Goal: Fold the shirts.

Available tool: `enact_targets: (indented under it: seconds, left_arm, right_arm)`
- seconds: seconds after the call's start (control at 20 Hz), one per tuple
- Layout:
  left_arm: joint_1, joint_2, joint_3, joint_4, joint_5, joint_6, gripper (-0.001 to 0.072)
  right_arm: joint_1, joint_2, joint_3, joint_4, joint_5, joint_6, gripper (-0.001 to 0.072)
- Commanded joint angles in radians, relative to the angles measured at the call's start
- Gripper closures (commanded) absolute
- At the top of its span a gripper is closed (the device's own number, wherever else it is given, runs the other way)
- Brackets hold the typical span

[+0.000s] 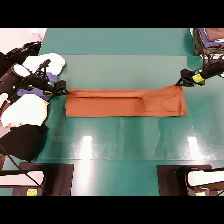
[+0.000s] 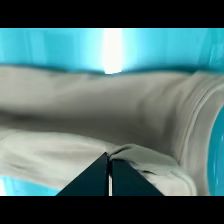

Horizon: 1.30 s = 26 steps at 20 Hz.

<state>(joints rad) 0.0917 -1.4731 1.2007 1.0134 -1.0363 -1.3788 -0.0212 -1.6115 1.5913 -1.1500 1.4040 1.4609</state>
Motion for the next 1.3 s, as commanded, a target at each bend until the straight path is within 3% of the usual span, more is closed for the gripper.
enact_targets:
  seconds: [0.0,0.05,0.1,0.25,0.3,0.4,0.45,0.5,0.55,0.9,1.25]
  left_arm:
    - [0.001,-0.031,0.023,-0.016,0.087,-0.002,0.0438]
    - [0.002,-0.031,0.023,-0.027,0.088,-0.002,0.0142]
    - [0.002,-0.030,0.026,-0.032,0.077,-0.001,0.0066]
    - [0.002,-0.028,0.086,-0.025,-0.040,0.000,0.0067]
    - [0.001,-0.026,0.102,-0.025,-0.075,0.000,0.0087]
    - [0.001,-0.026,0.116,-0.032,-0.117,0.021,0.0583]
    - [0.001,-0.025,0.116,-0.040,-0.126,0.027,0.0647]
    - [0.001,-0.024,0.116,-0.052,-0.127,0.026,0.0646]
    - [0.001,-0.024,0.116,-0.063,-0.127,0.026,0.0647]
    - [-0.101,-0.025,0.116,-0.093,-0.150,0.025,0.0647]
    - [-0.221,-0.025,0.116,-0.095,-0.123,0.010,0.0647]
  right_arm:
    - [-0.002,-0.109,0.118,0.007,0.002,0.005,0.0619]
    - [-0.002,-0.126,0.138,0.007,-0.002,0.005,0.0370]
    - [-0.003,-0.138,0.162,0.005,-0.004,0.005,0.0218]
    - [-0.047,-0.134,0.188,0.002,0.090,-0.032,0.0219]
    - [-0.072,-0.124,0.177,0.005,0.134,-0.048,0.0219]
    - [-0.118,-0.089,0.110,0.006,0.178,-0.098,0.0219]
    - [-0.143,-0.069,0.060,0.006,0.177,-0.124,0.0218]
    - [-0.163,-0.056,0.011,0.006,0.165,-0.139,0.0164]
    - [-0.185,-0.050,-0.037,0.008,0.153,-0.154,0.0040]
    - [-0.243,-0.115,-0.222,0.164,0.064,-0.341,0.0032]
    - [-0.255,-0.241,-0.172,0.251,0.106,-0.396,0.0036]
